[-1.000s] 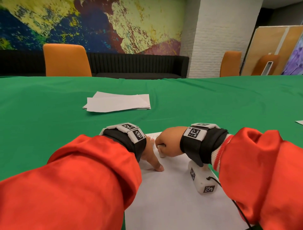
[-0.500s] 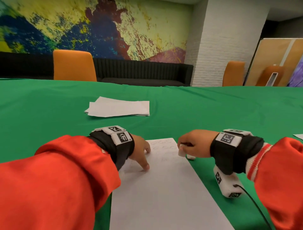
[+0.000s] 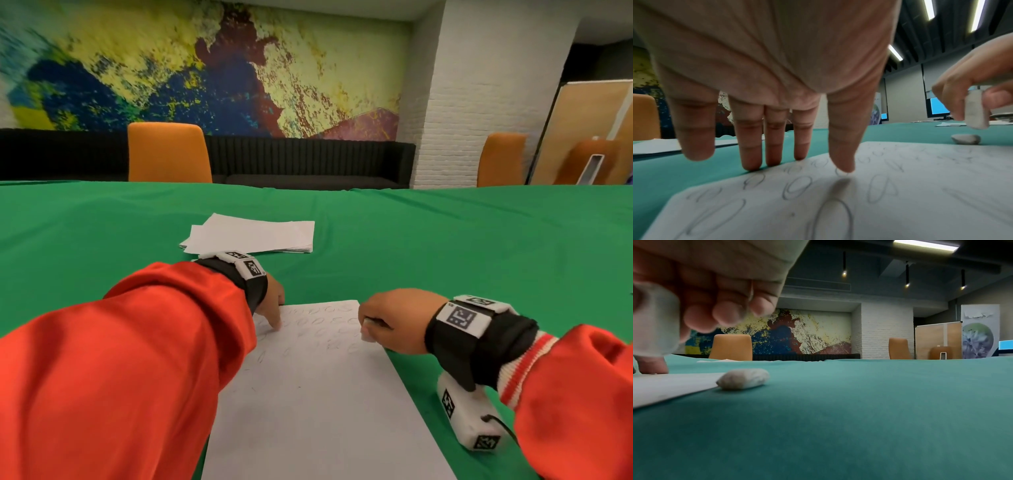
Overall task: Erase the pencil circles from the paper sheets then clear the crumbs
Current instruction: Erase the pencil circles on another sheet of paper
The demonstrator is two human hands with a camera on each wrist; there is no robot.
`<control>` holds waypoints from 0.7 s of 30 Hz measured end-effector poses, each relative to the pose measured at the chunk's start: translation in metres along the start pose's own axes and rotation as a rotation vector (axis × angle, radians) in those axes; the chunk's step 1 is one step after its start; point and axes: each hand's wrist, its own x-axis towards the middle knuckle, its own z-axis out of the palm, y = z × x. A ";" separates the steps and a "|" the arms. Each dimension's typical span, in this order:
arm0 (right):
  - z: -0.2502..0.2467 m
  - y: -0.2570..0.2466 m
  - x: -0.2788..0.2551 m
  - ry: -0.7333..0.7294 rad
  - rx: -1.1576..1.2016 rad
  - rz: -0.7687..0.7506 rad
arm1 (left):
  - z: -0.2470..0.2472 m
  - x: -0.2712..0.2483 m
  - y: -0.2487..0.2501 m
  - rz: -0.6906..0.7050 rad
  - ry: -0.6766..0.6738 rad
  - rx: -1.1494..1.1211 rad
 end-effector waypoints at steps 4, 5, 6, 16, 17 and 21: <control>0.004 0.002 0.002 -0.011 -0.019 0.019 | 0.002 0.002 -0.003 -0.013 0.004 -0.038; 0.004 0.003 0.003 -0.010 -0.020 0.025 | 0.003 0.002 -0.004 -0.025 0.013 -0.062; 0.005 0.003 0.003 -0.010 -0.020 0.031 | 0.004 0.002 -0.005 -0.035 0.020 -0.079; -0.001 0.000 -0.003 0.012 -0.034 0.090 | 0.019 -0.024 -0.011 0.030 0.141 -0.050; -0.002 -0.001 -0.004 0.019 -0.036 0.100 | 0.022 -0.028 -0.011 0.040 0.158 -0.068; -0.010 -0.007 -0.013 0.052 -0.028 0.119 | 0.030 -0.045 -0.009 0.042 0.201 -0.129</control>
